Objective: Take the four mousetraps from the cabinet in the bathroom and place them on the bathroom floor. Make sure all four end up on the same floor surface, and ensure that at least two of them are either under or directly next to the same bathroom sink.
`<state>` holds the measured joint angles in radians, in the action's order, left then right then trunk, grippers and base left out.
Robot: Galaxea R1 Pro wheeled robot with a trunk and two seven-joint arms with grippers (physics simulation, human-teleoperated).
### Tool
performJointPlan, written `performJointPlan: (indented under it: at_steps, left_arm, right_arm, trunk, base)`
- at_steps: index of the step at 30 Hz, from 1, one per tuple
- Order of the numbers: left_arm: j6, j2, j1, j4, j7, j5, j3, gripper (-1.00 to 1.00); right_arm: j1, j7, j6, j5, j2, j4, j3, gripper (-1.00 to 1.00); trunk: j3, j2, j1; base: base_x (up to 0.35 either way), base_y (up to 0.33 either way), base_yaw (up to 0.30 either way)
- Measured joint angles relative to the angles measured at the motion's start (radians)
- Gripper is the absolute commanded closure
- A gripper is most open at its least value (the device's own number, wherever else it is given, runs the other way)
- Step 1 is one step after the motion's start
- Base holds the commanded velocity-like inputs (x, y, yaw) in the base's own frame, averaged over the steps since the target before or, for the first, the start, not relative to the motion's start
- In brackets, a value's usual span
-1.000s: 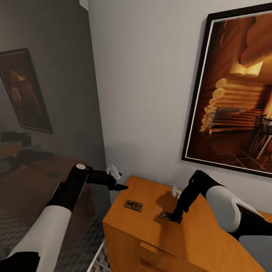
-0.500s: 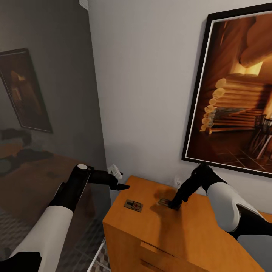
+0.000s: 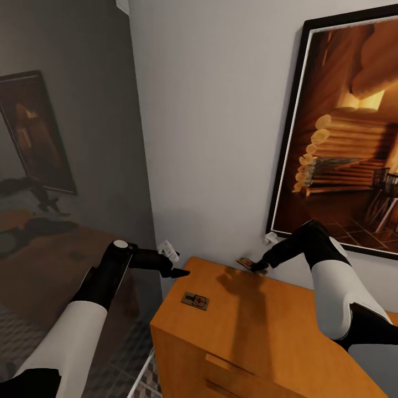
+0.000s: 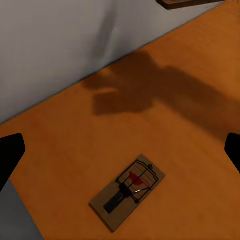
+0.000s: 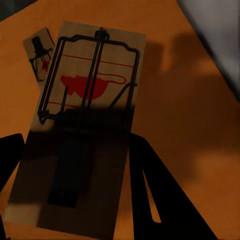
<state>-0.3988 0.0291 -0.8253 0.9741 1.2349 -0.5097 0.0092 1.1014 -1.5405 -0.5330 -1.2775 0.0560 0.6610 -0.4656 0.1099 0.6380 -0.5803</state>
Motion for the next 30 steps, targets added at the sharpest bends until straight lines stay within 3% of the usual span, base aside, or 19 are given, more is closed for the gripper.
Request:
performJointPlan:
  at_steps: [4, 14, 27, 30]
  left_arm:
    - [0.0, 0.001, 0.0, 0.0, 0.0, 0.0, 0.0, -1.0]
    - [0.0, 0.006, 0.0, 0.0, 0.0, 0.0, 0.0, -1.0]
    - [0.0, 0.005, 0.0, 0.0, 0.001, 0.0, 0.0, -1.0]
    - [-0.001, 0.005, 0.001, -0.001, 0.003, 0.0, -0.018, -1.0]
  right_arm:
    - [0.0, 0.001, -0.068, 0.001, -0.002, 0.002, -0.002, 1.0]
    - [-0.001, 0.001, -0.1, 0.009, -0.002, -0.005, -0.013, 1.0]
    - [-0.004, 0.002, -0.197, 0.009, -0.001, -0.05, -0.016, 1.0]
    - [-0.004, 0.002, -0.2, 0.006, -0.002, -0.073, -0.015, 1.0]
  trunk:
    - [0.0, 0.0, 0.0]
    - [0.0, 0.0, 0.0]
    - [0.0, 0.0, 0.0]
    - [0.0, 0.0, 0.0]
  base:
    - [0.0, 0.0, 0.0]
    - [0.0, 0.0, 0.0]
    - [0.0, 0.0, 0.0]
    - [0.0, 0.0, 0.0]
